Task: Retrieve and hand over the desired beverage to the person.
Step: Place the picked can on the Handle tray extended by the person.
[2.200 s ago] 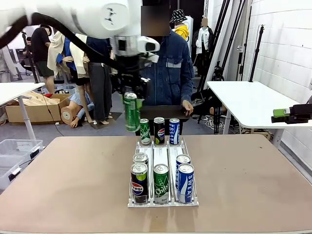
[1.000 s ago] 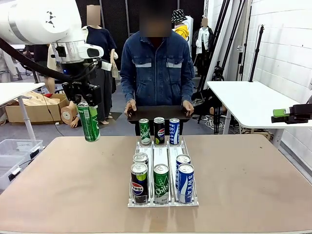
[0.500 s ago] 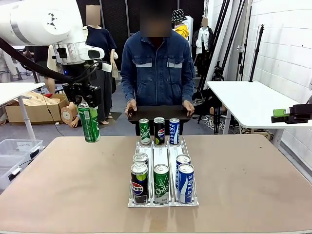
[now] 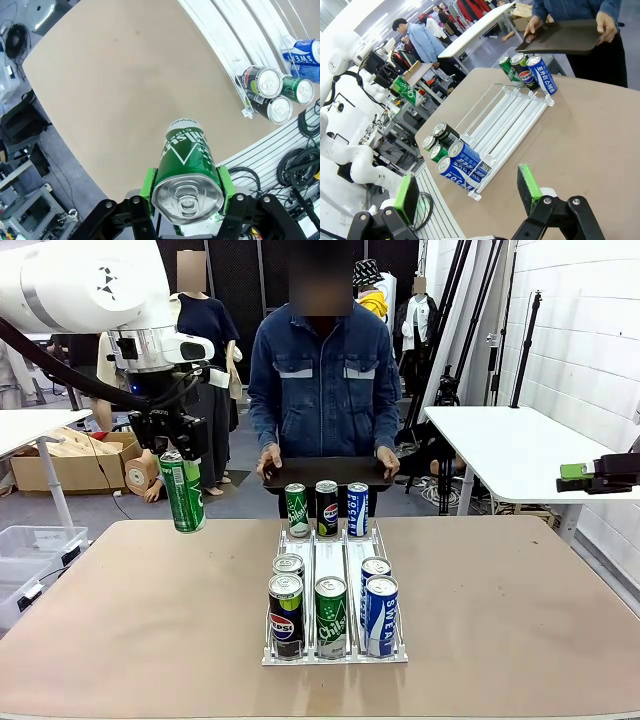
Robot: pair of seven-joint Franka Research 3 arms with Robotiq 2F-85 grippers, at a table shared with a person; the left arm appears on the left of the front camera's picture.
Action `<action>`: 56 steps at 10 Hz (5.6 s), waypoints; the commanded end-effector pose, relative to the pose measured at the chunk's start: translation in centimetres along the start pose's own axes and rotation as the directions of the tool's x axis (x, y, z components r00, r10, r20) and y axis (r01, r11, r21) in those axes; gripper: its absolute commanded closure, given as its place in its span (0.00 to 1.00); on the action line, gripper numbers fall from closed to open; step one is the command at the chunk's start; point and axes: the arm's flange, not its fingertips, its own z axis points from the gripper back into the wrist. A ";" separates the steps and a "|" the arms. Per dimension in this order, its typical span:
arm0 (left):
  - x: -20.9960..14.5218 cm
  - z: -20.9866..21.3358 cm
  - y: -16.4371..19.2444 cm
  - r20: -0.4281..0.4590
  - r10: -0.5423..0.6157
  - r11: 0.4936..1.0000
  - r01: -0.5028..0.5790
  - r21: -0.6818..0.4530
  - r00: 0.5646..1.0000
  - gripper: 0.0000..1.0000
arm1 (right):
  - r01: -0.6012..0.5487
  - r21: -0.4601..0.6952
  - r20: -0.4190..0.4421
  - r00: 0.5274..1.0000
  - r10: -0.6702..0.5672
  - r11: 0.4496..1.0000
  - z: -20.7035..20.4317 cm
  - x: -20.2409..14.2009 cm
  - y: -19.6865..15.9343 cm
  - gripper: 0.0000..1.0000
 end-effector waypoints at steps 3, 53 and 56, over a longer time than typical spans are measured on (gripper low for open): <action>-0.2 0.5 0.1 0.003 0.006 1.000 -0.006 0.011 1.000 0.84 | 0.003 0.005 -0.006 1.000 -0.003 1.000 0.1 0.0 0.1 0.00; 15.9 -5.0 -9.5 -0.024 -0.023 1.000 0.023 -0.008 0.999 0.84 | 0.003 0.005 -0.006 1.000 -0.003 1.000 0.1 0.0 0.1 0.00; 15.9 -5.7 -9.4 -0.032 -0.026 1.000 0.026 -0.014 0.999 0.84 | 0.003 0.005 -0.006 1.000 -0.003 1.000 0.1 0.0 0.1 0.00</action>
